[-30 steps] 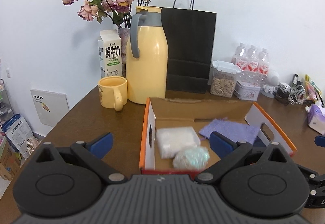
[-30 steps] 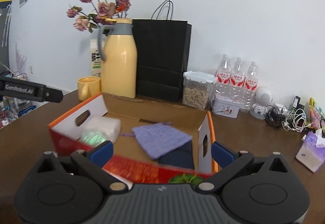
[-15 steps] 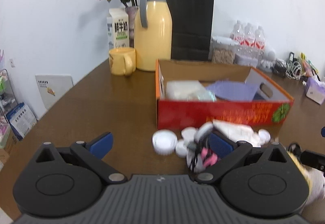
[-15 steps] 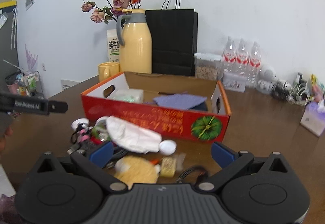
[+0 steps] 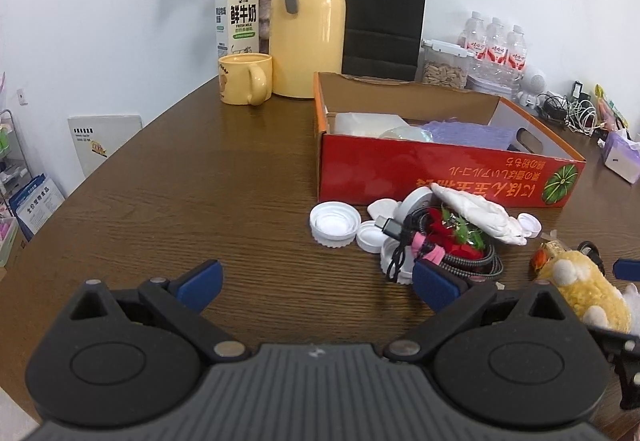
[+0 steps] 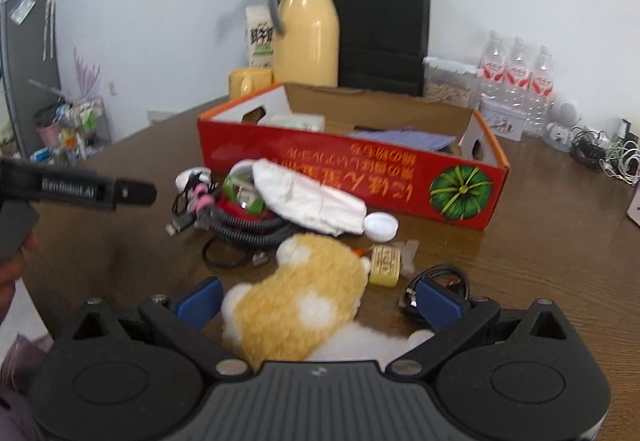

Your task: Organize objects

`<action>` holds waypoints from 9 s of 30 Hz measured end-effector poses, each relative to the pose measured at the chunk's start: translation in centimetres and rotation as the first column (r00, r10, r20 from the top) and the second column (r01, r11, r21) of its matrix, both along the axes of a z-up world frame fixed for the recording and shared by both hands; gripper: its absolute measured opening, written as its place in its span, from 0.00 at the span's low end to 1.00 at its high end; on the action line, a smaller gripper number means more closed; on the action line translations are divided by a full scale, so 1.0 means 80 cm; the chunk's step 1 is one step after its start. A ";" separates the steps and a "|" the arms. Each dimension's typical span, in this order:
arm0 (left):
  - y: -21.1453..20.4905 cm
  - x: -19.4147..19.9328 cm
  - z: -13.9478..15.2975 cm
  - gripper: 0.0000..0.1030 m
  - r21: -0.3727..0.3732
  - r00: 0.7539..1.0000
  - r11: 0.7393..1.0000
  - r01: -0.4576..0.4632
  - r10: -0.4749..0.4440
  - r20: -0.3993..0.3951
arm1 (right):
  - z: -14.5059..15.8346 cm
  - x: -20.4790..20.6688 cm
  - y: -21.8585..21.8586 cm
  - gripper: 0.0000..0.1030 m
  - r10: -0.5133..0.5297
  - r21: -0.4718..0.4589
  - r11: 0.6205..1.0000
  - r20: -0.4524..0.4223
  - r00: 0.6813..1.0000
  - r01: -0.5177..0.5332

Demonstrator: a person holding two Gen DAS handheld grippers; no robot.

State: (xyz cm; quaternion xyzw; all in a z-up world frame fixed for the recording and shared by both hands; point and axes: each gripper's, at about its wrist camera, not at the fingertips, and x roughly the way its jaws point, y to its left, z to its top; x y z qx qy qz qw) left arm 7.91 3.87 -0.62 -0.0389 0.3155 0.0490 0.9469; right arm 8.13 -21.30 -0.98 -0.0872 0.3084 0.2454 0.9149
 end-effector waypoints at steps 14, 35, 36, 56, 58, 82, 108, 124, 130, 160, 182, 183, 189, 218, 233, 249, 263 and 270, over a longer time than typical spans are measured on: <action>0.004 -0.007 -0.003 1.00 0.013 1.000 1.000 0.006 -0.006 -0.010 | -0.017 0.002 0.003 0.75 0.126 -0.043 0.991 -0.034 0.991 -0.128; 0.028 0.041 -0.008 1.00 0.017 0.999 0.999 -0.044 0.044 -0.032 | 0.030 0.006 -0.023 0.65 0.072 -0.013 0.997 0.097 0.993 -0.071; 0.027 0.047 -0.011 1.00 0.026 0.998 0.999 -0.044 0.045 -0.036 | 0.032 0.009 -0.025 0.65 0.062 -0.014 0.998 0.100 0.993 -0.061; 0.034 0.097 -0.030 0.54 0.126 0.993 0.989 -0.073 0.084 -0.081 | 0.032 0.053 -0.028 0.65 -0.006 0.010 1.000 0.099 0.995 0.005; 0.035 0.093 -0.031 0.54 0.127 0.993 0.989 -0.076 0.087 -0.083 | 0.031 0.054 -0.027 0.65 -0.006 0.011 1.000 0.097 0.995 0.005; 0.045 0.094 -0.011 0.61 0.087 0.992 0.988 -0.128 0.129 -0.004 | 0.028 0.054 -0.030 0.66 -0.010 0.018 1.000 0.088 0.996 0.009; 0.034 0.079 -0.006 0.35 0.043 1.000 0.999 0.016 -0.016 -0.007 | 0.024 0.054 -0.031 0.66 -0.009 0.027 1.000 0.079 0.997 0.007; 0.055 0.063 -0.027 0.29 -0.071 0.999 0.997 0.008 -0.012 -0.051 | 0.020 0.052 -0.028 0.66 -0.005 0.029 1.000 0.069 0.998 0.003; 0.050 0.044 -0.017 0.14 -0.057 0.999 0.997 0.049 -0.049 -0.006 | 0.021 0.051 -0.029 0.66 -0.007 0.030 1.000 0.073 0.997 0.004; 0.036 0.041 -0.029 0.08 0.022 0.995 0.997 0.077 -0.076 -0.067 | 0.018 0.049 -0.027 0.66 0.000 0.032 0.999 0.062 0.998 -0.002; 0.061 0.071 -0.020 0.39 -0.060 0.999 0.998 -0.009 0.006 -0.051 | 0.018 0.046 -0.029 0.66 -0.002 0.035 0.999 0.062 0.998 0.000; 0.060 0.067 -0.017 0.39 -0.048 0.999 0.999 -0.007 0.006 -0.031 | 0.018 0.047 -0.030 0.66 -0.003 0.034 0.999 0.061 0.998 0.001; 0.055 0.053 0.003 0.39 -0.042 0.999 0.999 0.011 -0.010 0.038 | 0.018 0.050 -0.027 0.66 0.005 0.032 0.999 0.063 0.998 -0.007; -0.043 0.161 0.090 0.40 -0.025 0.959 0.990 0.141 -0.131 0.250 | 0.101 0.182 0.042 0.66 0.011 -0.022 1.000 0.229 0.973 -0.006; -0.092 0.253 0.030 0.40 0.047 0.969 0.983 0.180 -0.185 0.161 | 0.025 0.284 0.055 0.66 -0.047 -0.077 0.995 0.130 0.990 0.058; -0.089 0.218 0.041 1.00 0.084 0.956 0.987 0.135 -0.152 0.250 | 0.027 0.265 0.041 1.00 -0.093 -0.031 0.995 0.129 0.987 0.098; -0.078 0.198 0.068 1.00 0.055 0.956 0.994 0.096 -0.108 0.274 | 0.055 0.238 0.028 1.00 -0.115 0.010 0.993 0.195 0.974 0.115; -0.060 0.172 0.086 1.00 0.019 0.959 0.997 0.074 -0.076 0.274 | 0.074 0.200 0.010 1.00 -0.124 0.033 0.992 0.231 0.965 0.120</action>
